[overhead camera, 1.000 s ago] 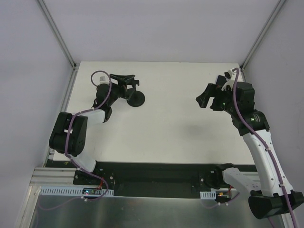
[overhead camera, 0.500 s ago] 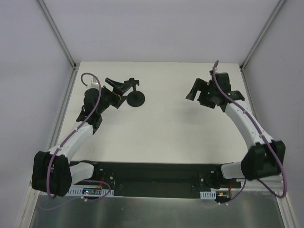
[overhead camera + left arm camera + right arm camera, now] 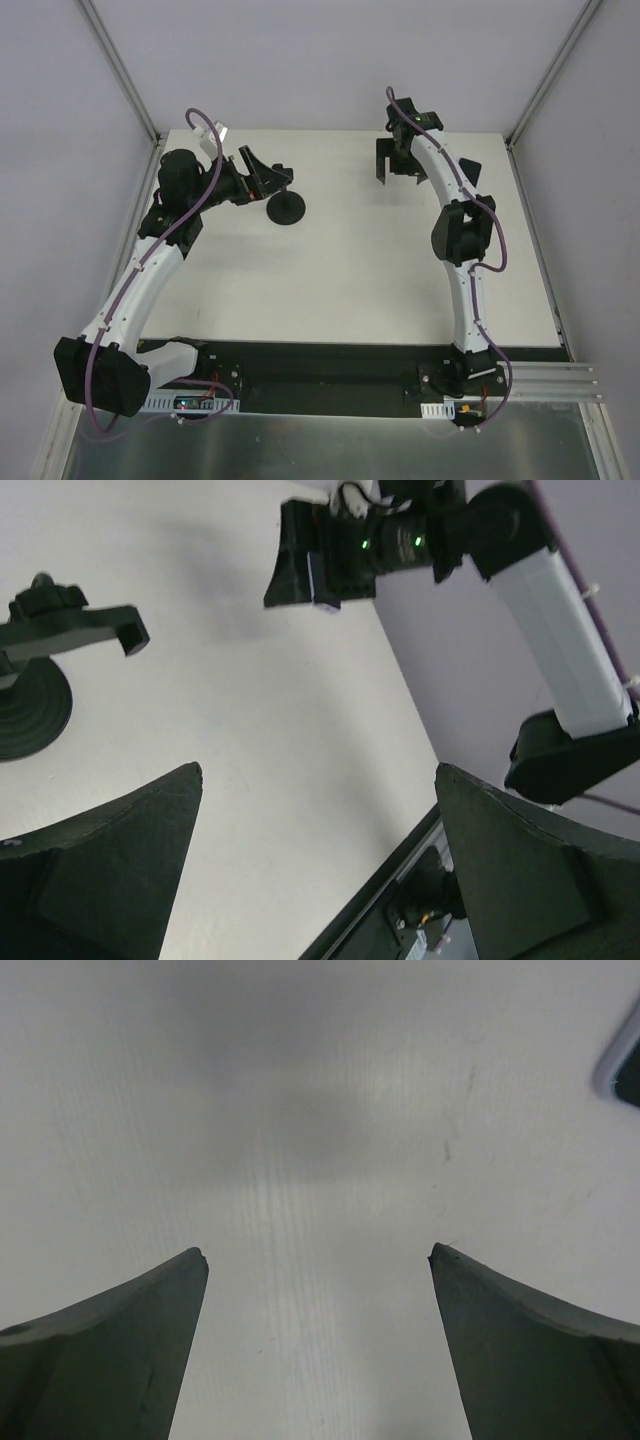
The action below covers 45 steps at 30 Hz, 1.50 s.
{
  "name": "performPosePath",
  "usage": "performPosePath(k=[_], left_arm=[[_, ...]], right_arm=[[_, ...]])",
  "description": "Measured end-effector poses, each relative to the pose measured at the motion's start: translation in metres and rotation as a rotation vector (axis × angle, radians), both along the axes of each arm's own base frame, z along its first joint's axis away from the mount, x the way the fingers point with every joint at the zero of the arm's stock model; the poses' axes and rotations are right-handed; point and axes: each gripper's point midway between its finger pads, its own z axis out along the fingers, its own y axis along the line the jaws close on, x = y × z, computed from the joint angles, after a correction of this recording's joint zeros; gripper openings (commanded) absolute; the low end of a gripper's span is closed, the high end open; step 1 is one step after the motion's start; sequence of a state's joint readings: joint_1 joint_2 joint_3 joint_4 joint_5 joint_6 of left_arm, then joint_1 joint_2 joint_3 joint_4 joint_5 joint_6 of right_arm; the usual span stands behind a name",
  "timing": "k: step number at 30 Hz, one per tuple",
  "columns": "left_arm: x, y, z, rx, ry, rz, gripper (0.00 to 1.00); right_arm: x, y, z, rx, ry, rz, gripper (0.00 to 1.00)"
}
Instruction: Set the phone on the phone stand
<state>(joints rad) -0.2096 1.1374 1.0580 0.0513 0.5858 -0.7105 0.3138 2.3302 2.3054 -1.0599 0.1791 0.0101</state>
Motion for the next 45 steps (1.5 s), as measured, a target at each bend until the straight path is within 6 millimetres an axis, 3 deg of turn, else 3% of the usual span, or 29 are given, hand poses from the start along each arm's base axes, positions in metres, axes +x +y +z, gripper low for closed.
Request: performPosePath(k=[4,7,9,12,16,20,24,38,45], left_arm=[[-0.009,0.0,-0.021,0.061,0.034,-0.046,0.99],[-0.014,0.0,-0.034,0.086,0.056,-0.062,0.99],[-0.017,0.001,-0.04,0.101,0.06,-0.07,0.99],[-0.02,0.0,-0.041,0.102,0.062,-0.09,0.99],[-0.022,-0.002,-0.041,0.098,0.064,-0.102,0.99],[-0.024,-0.002,-0.043,0.097,0.069,-0.11,0.99],[-0.025,-0.002,-0.049,0.099,0.081,-0.111,0.99],[-0.022,-0.004,-0.059,0.101,0.107,-0.12,0.99],[-0.02,-0.006,-0.067,0.099,0.136,-0.136,0.99]], right_arm=[[0.018,-0.036,0.008,-0.091,-0.004,-0.012,0.96],[0.006,-0.067,0.008,-0.107,0.038,-0.068,0.96],[-0.015,-0.085,0.005,-0.078,0.075,-0.108,0.96],[-0.03,-0.098,0.019,-0.004,0.061,-0.191,0.96],[0.002,-0.096,0.054,0.152,-0.12,-0.304,0.96],[0.036,-0.099,0.062,0.257,-0.237,-0.421,0.96],[0.067,-0.118,0.048,0.279,-0.335,-0.56,0.96],[0.121,-0.21,-0.025,0.161,-0.495,-0.898,0.96],[0.12,-0.241,-0.069,0.142,-0.43,-0.952,0.96]])
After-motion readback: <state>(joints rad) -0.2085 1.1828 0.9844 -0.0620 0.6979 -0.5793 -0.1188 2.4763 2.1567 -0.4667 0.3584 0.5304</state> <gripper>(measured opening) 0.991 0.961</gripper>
